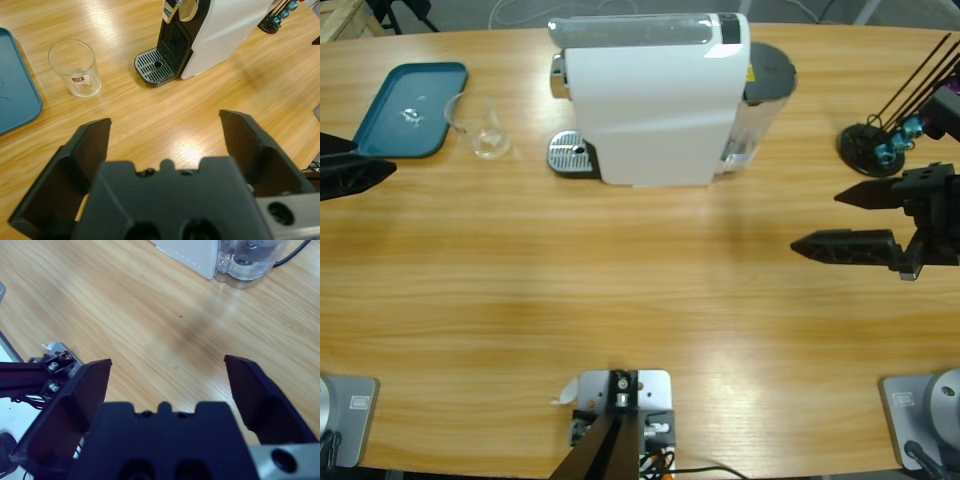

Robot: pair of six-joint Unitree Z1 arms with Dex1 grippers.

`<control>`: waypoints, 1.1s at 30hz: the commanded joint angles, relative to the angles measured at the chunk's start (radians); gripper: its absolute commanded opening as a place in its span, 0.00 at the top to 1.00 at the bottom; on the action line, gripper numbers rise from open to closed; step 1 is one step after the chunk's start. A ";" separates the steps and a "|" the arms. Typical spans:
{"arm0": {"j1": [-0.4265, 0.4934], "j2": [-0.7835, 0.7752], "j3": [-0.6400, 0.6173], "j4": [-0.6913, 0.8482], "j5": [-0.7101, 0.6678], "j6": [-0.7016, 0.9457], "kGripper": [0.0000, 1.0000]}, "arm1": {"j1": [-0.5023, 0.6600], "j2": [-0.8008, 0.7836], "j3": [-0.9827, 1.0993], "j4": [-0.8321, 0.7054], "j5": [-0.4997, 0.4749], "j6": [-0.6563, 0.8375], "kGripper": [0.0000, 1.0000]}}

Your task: Pour coffee

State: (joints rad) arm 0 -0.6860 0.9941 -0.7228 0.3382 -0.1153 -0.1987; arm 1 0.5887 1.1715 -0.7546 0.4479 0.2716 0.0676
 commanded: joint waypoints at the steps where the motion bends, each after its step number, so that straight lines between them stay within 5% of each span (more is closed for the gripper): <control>1: -0.016 0.014 0.039 -0.019 -0.026 0.007 0.01 | 0.008 0.047 0.005 0.010 0.002 -0.006 0.01; 8: -0.023 0.015 -0.013 -0.034 -0.037 -0.041 0.01 | 0.008 0.070 0.004 0.005 0.000 -0.002 0.04; 12: 0.054 0.102 -0.144 -0.075 -0.203 -0.199 0.02 | 0.008 0.070 0.006 0.003 0.000 0.003 0.05; 16: 0.231 0.231 -0.158 -0.274 -0.495 -0.429 0.07 | 0.001 0.066 0.000 0.001 0.001 0.007 0.05; 19: 0.297 0.336 -0.157 -0.370 -0.641 -0.538 0.08 | 0.003 0.091 -0.009 0.018 -0.007 0.009 0.14; 33: 0.307 0.753 -0.151 -0.838 -0.914 -0.724 0.16 | -0.050 -0.026 0.058 -0.035 -0.086 0.050 0.15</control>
State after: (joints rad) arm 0 -0.3828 1.5870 -0.8873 -0.3194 -0.9515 -0.8440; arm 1 0.5555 1.1609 -0.7359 0.4268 0.1988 0.1055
